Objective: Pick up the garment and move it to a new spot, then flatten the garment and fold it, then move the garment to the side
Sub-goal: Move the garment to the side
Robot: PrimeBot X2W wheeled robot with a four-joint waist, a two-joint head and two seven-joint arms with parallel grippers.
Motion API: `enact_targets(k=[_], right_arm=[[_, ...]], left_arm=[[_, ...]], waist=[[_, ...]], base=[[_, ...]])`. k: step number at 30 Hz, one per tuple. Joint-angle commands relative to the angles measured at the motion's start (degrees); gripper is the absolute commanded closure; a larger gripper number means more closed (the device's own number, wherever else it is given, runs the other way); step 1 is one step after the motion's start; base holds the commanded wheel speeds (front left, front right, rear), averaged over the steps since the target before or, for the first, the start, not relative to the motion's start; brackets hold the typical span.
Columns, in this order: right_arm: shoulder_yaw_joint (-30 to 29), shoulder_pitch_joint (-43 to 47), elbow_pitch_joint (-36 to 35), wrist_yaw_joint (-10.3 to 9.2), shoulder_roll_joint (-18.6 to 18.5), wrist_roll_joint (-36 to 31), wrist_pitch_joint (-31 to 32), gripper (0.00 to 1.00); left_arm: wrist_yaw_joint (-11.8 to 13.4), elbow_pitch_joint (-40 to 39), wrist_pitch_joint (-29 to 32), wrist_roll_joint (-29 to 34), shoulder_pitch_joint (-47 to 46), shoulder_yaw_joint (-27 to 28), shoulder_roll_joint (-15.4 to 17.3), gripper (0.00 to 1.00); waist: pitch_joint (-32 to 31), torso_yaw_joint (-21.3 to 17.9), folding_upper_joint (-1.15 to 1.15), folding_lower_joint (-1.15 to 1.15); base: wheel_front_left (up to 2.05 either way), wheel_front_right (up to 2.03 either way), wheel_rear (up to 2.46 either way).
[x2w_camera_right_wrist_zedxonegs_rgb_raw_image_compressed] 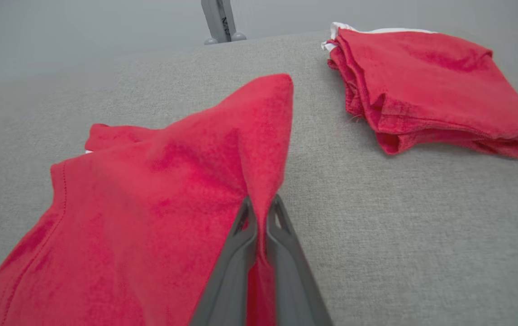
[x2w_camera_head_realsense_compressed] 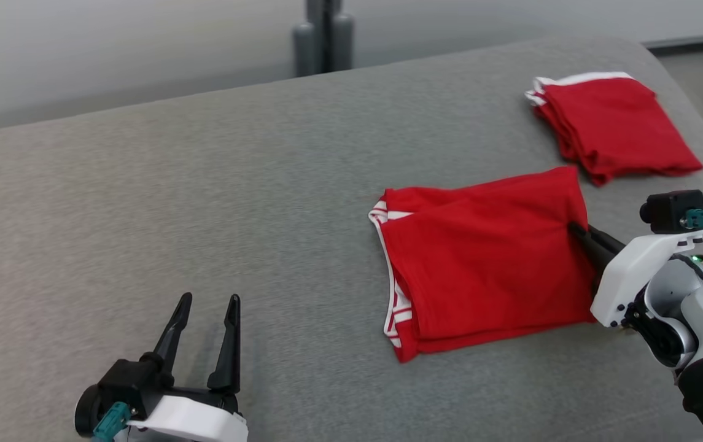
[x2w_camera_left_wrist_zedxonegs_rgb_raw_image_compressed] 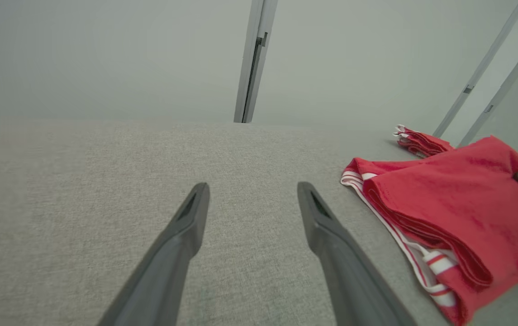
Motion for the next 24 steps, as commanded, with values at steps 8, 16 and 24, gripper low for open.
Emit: enact_targets(k=[8,16,24], right_arm=[[-1.2,-1.9,-0.5,-0.01,1.2,0.6,-2.9,1.0],[-1.2,-3.8,-0.4,-0.01,1.8,0.2,-4.0,1.0],[-1.0,-7.9,-1.3,-0.01,1.0,-0.7,-3.0,1.0]], left_arm=[[-0.3,-0.9,0.3,1.7,-3.3,-0.1,2.3,0.0],[-0.5,-1.3,1.1,1.8,-4.7,-0.7,3.2,0.0],[-0.2,-0.6,0.6,1.1,-4.8,-1.0,2.7,0.0]], waist=[[5.3,-12.6,0.0,0.0],[6.4,-14.0,0.0,0.0],[5.7,-10.4,0.0,0.0]], base=[[0.0,0.0,0.0],[0.0,0.0,0.0],[0.0,0.0,0.0]])
